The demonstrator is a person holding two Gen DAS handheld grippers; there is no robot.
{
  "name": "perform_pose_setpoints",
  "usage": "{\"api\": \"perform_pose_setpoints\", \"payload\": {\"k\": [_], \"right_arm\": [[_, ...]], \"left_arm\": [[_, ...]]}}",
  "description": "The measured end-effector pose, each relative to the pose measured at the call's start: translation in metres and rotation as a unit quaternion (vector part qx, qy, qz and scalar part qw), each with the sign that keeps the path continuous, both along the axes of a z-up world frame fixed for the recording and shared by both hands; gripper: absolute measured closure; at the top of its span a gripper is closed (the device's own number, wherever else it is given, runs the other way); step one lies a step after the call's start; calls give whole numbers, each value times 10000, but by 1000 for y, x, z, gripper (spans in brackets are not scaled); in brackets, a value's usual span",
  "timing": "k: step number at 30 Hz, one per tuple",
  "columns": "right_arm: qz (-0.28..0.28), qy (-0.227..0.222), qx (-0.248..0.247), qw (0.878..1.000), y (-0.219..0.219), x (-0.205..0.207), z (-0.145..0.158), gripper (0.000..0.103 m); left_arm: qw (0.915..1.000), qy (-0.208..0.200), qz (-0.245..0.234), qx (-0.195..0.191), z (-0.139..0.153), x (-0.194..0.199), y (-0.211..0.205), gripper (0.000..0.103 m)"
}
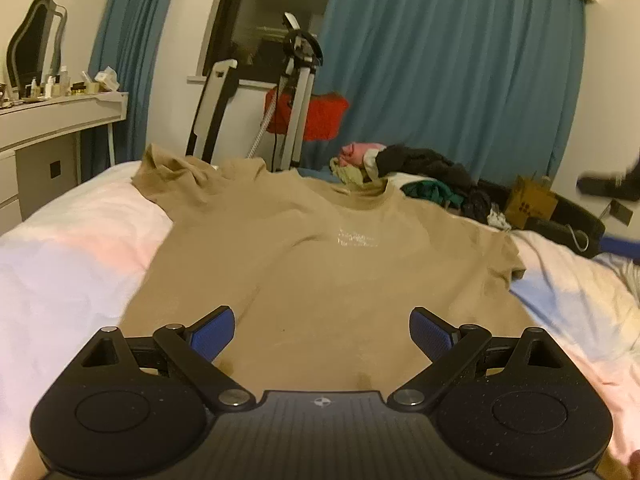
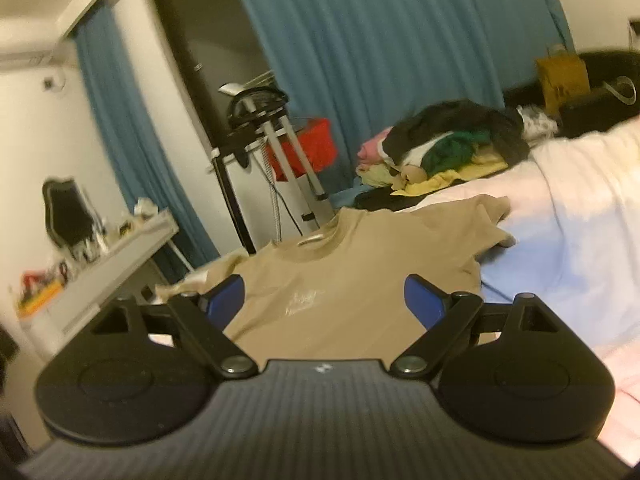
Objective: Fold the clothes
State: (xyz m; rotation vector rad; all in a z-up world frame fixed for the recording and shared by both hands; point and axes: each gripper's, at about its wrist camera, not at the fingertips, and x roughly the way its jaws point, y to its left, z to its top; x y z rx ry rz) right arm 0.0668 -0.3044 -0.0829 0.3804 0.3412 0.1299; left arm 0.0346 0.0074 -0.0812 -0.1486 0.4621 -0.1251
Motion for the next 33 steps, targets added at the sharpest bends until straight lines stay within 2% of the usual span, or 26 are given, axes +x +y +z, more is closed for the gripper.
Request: {"api": "perform_pose_setpoints", "payload": {"k": [6, 11, 14, 17, 23, 28, 30, 33], "right_arm": [[70, 245, -139, 9996, 32, -22, 1, 15], [47, 77, -141, 9999, 46, -38, 24, 15], [73, 13, -124, 9999, 53, -48, 35, 15], [35, -34, -294, 9996, 58, -57, 46, 15], [-164, -231, -615, 9977, 65, -77, 67, 15], [-247, -72, -347, 9991, 59, -85, 73, 15], [-180, -77, -222, 9996, 57, -85, 74, 15], [-158, -162, -312, 9993, 57, -80, 66, 15]], "left_arm": [[9998, -175, 117, 24, 23, -28, 7, 7], [9991, -327, 220, 160, 44, -52, 15, 7], [9989, -365, 287, 39, 57, -66, 20, 6], [9988, -363, 317, -100, 73, -78, 24, 6], [9988, -362, 296, -111, 105, -93, 19, 2], [9996, -185, 160, -143, 98, -87, 20, 2], [9997, -64, 158, -180, 91, -75, 25, 2], [9987, 224, 271, -365, 78, -42, 40, 2]]}}
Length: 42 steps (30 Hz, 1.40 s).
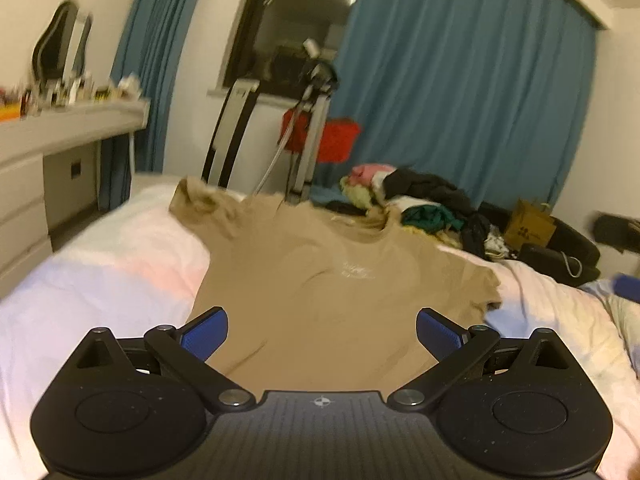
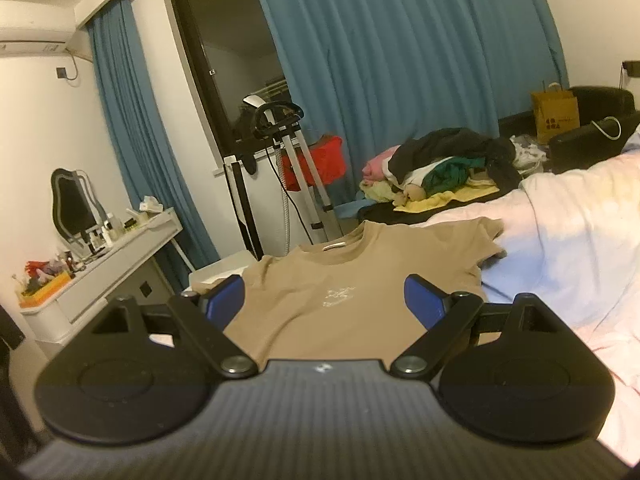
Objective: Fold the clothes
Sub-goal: 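Grasp the T-shirt side edge with the left tool and fold it over the middle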
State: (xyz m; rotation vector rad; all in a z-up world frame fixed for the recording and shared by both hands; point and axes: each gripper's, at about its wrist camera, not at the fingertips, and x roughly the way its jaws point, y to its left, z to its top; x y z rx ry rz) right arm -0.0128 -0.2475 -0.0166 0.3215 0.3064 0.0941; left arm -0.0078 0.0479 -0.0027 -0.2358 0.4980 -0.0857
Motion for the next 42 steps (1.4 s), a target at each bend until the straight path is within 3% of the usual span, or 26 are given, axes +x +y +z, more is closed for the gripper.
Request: {"api": "perform_pose_setpoints", "payload": {"k": [4, 8, 16, 19, 21, 24, 25, 26, 27, 28, 29, 31, 36, 42], "right_arm": [[97, -79, -114, 9999, -1, 18, -28, 15], [35, 219, -1, 9998, -5, 57, -65, 15], [246, 542, 78, 9982, 1, 124, -124, 15], [401, 668, 183, 9968, 3, 146, -142, 15], [472, 764, 267, 9956, 5, 161, -152, 15], [496, 922, 321, 9940, 4, 179, -165, 15], [474, 977, 364, 9934, 2, 182, -169, 15], [452, 1032, 408, 9928, 1, 186, -172, 15], [430, 1084, 467, 9921, -1, 189, -175, 15], [408, 1123, 542, 9914, -4, 191, -177, 15], [385, 1134, 611, 9909, -6, 192, -178, 15], [342, 1096, 702, 9909, -11, 190, -176, 15], [210, 1001, 741, 9920, -18, 174, -165, 15], [42, 983, 940, 9907, -33, 150, -152, 15]], "left_arm": [[9970, 443, 467, -441, -20, 65, 37, 2], [9847, 766, 1019, -1184, -46, 139, 80, 2], [9667, 710, 1729, -1746, -106, 275, 143, 4], [9647, 377, 1880, -1803, -117, 309, 156, 1], [9672, 217, 1897, -1675, -118, 331, 159, 2], [9700, 121, 1920, -1487, -117, 358, 161, 17], [9708, 139, 1948, -1393, -116, 367, 160, 29], [9715, 156, 1975, -1298, -116, 376, 160, 49], [9729, 186, 1990, -1162, -115, 383, 159, 59], [9741, 212, 1981, -1065, -113, 389, 159, 78], [9751, 226, 1963, -1010, -110, 396, 156, 87], [9782, 114, 1917, -787, -96, 398, 149, 91], [9827, -237, 1830, 182, -40, 383, 109, 92], [9810, -633, 1234, 1356, 28, 368, 15, 93]]}}
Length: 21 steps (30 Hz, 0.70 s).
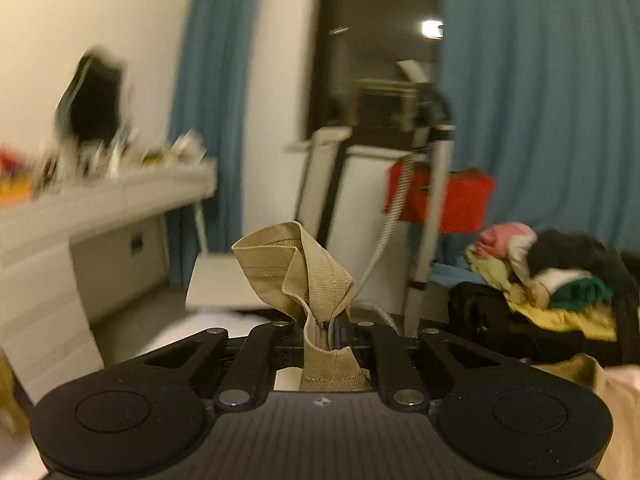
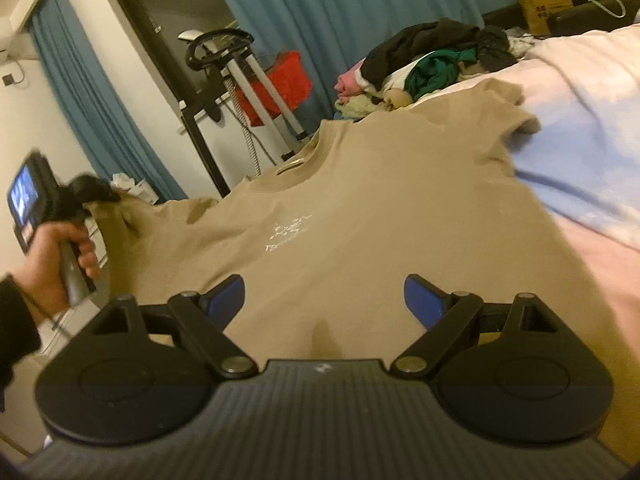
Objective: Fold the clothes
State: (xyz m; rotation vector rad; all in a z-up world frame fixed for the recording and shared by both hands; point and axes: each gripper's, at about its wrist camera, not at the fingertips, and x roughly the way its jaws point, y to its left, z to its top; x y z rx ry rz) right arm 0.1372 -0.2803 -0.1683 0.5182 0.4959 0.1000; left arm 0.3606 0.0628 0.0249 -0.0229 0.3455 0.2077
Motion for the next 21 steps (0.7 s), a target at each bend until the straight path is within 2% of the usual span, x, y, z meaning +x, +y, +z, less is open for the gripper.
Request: {"api": "perform_pose_setpoints", "payload": {"k": [4, 7, 10, 14, 15, 18, 20, 21], "right_arm": [[-185, -9, 111, 9998, -9, -7, 3, 15], [-281, 5, 136, 9995, -17, -5, 2, 15], [-511, 15, 103, 9986, -28, -2, 0, 14], [-577, 144, 213, 9980, -36, 5, -12, 14], [-553, 157, 173, 9982, -36, 8, -14, 15], [-514, 181, 109, 9985, -36, 15, -22, 15], [-556, 230, 190, 9980, -40, 19, -27, 15], [-587, 265, 245, 9976, -43, 22, -30, 15]], "left_arm": [[9980, 216, -532, 278, 20, 1, -80, 93], [9935, 384, -931, 526, 17, 4, -141, 93], [9894, 529, -1219, 590, -1, 13, -194, 93], [9863, 864, -1364, 348, -45, 28, -232, 90], [9847, 955, -1438, 223, -56, 31, -236, 88], [9788, 1193, -1664, -70, -80, 34, -239, 70], [9754, 1276, -1792, -151, -84, 29, -229, 53], [9736, 1313, -1857, -187, -84, 26, -224, 50]]}}
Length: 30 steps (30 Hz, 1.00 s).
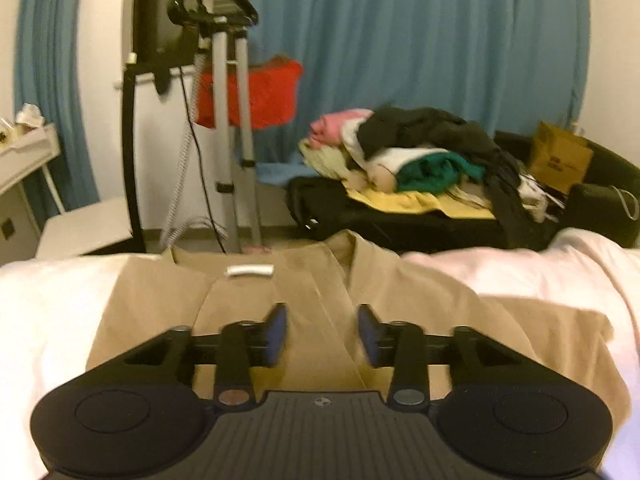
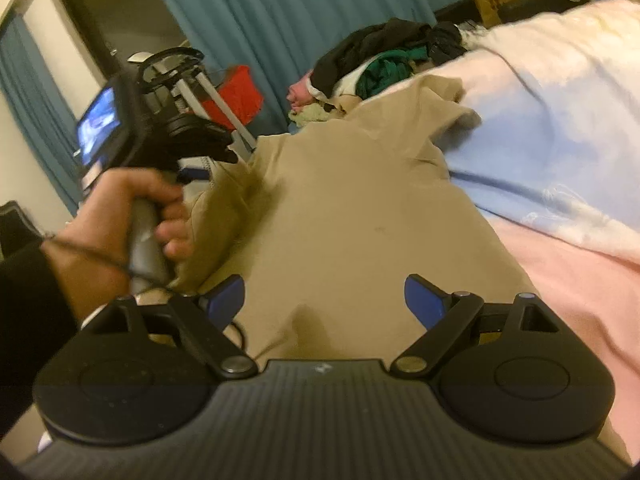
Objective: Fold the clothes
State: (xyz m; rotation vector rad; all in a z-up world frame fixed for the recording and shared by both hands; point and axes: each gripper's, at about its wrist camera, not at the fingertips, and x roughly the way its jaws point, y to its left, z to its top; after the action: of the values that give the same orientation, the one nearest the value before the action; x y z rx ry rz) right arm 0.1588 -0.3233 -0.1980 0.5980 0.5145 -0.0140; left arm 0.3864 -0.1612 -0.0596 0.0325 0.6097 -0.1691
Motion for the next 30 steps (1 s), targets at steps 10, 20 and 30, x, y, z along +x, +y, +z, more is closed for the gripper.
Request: {"api": "perform_pose_setpoints", "payload": {"k": [10, 20, 30], "right_arm": [[-113, -40, 93, 9999, -8, -4, 5, 15], [4, -179, 110, 9998, -6, -47, 37, 15], [192, 17, 539, 9984, -7, -85, 48, 15]], "left_arm": [[9906, 756, 172, -1124, 50, -152, 157, 31], [9470, 2237, 1234, -1948, -3, -291, 316, 29], [9515, 2810, 924, -850, -34, -312, 307, 58]]}}
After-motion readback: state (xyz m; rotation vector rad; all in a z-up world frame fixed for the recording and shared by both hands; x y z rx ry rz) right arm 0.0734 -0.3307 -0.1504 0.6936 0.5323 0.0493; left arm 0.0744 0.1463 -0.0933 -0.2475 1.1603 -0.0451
